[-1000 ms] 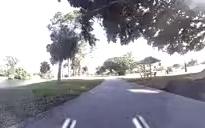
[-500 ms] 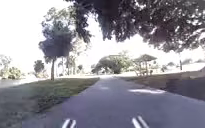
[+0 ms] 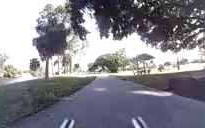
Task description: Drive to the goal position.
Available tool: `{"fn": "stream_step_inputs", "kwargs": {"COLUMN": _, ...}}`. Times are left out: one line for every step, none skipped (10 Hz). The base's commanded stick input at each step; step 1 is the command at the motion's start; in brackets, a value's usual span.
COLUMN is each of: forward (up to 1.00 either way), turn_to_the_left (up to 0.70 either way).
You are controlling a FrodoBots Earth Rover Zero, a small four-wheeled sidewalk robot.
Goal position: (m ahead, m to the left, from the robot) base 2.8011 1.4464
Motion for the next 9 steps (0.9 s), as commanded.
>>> {"fn": "stream_step_inputs", "kwargs": {"forward": 0.85, "turn_to_the_left": 0.0}}
{"fn": "stream_step_inputs", "kwargs": {"forward": 0.85, "turn_to_the_left": 0.0}}
{"fn": "stream_step_inputs", "kwargs": {"forward": 0.85, "turn_to_the_left": 0.0}}
{"fn": "stream_step_inputs", "kwargs": {"forward": 0.85, "turn_to_the_left": 0.0}}
{"fn": "stream_step_inputs", "kwargs": {"forward": 0.85, "turn_to_the_left": 0.0}}
{"fn": "stream_step_inputs", "kwargs": {"forward": 0.85, "turn_to_the_left": 0.0}}
{"fn": "stream_step_inputs", "kwargs": {"forward": 0.85, "turn_to_the_left": 0.0}}
{"fn": "stream_step_inputs", "kwargs": {"forward": 0.85, "turn_to_the_left": 0.0}}
{"fn": "stream_step_inputs", "kwargs": {"forward": 0.85, "turn_to_the_left": 0.0}}
